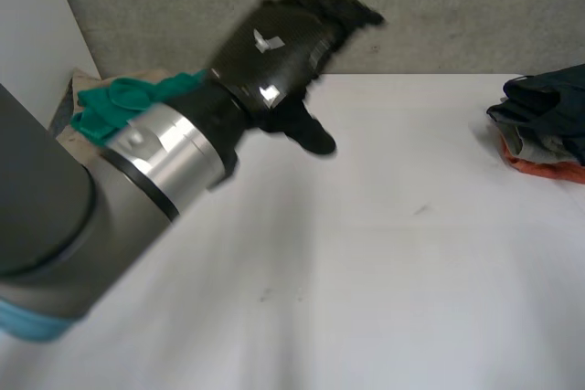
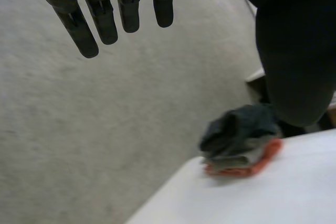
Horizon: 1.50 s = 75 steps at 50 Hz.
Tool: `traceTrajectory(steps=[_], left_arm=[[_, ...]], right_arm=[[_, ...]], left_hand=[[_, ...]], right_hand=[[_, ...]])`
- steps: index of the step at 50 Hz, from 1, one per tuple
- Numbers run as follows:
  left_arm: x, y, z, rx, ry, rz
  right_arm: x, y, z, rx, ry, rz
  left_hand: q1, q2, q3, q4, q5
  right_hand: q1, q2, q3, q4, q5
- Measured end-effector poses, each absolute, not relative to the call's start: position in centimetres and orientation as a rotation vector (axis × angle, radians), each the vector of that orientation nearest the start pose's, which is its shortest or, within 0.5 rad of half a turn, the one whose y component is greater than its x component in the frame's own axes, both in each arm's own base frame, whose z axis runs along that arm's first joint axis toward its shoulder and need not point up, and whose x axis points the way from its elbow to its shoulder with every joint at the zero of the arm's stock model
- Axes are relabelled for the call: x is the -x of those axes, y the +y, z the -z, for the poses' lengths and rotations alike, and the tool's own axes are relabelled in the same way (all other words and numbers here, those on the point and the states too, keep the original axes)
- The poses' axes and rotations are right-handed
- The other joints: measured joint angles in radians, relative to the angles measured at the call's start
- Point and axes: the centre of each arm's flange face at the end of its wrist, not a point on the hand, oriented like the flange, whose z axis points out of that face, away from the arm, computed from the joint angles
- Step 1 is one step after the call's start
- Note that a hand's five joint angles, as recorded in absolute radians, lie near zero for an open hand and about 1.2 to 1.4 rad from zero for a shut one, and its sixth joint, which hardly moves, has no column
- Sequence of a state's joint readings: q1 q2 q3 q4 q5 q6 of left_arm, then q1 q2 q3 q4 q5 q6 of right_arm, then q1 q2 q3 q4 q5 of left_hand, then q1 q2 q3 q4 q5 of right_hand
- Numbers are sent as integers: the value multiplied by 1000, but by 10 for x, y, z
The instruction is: Fold the laundry.
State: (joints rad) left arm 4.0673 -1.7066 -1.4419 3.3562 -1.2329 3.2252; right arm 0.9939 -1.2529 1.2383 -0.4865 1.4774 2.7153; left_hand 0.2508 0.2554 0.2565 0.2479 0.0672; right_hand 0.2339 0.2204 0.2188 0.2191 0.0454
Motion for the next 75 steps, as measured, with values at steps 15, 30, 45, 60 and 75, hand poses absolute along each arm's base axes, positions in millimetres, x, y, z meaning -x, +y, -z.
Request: traceTrajectory(steps=[15, 30, 45, 60, 75], left_arm=[[235, -342, -321, 556, -1730, -2272], [170, -478, -170, 820, -2082, -2262], [169, -525, -109, 891, -1988, -2352], [176, -538, -100, 905, -1929, -2428], [196, -504, -171, 873, -1797, -2556]], right_arm=[[-153, -315, -306, -964, -1665, -2576], [-226, -236, -180, -1378, -2190, -2019], [-224, -227, -155, -1348, -2199, -1943], [-222, -229, -154, -1328, -2191, -1949], [-221, -230, -154, -1326, -2190, -1949]], left_hand=[[-3, -1, 0, -1, -3], [0, 2, 2, 1, 1], [290, 276, 275, 284, 289], [915, 939, 933, 948, 917], [797, 806, 809, 817, 823]], right_hand=[[0, -3, 0, 0, 0], [0, -4, 0, 0, 0], [0, -4, 0, 0, 0], [0, -4, 0, 0, 0], [0, -4, 0, 0, 0]])
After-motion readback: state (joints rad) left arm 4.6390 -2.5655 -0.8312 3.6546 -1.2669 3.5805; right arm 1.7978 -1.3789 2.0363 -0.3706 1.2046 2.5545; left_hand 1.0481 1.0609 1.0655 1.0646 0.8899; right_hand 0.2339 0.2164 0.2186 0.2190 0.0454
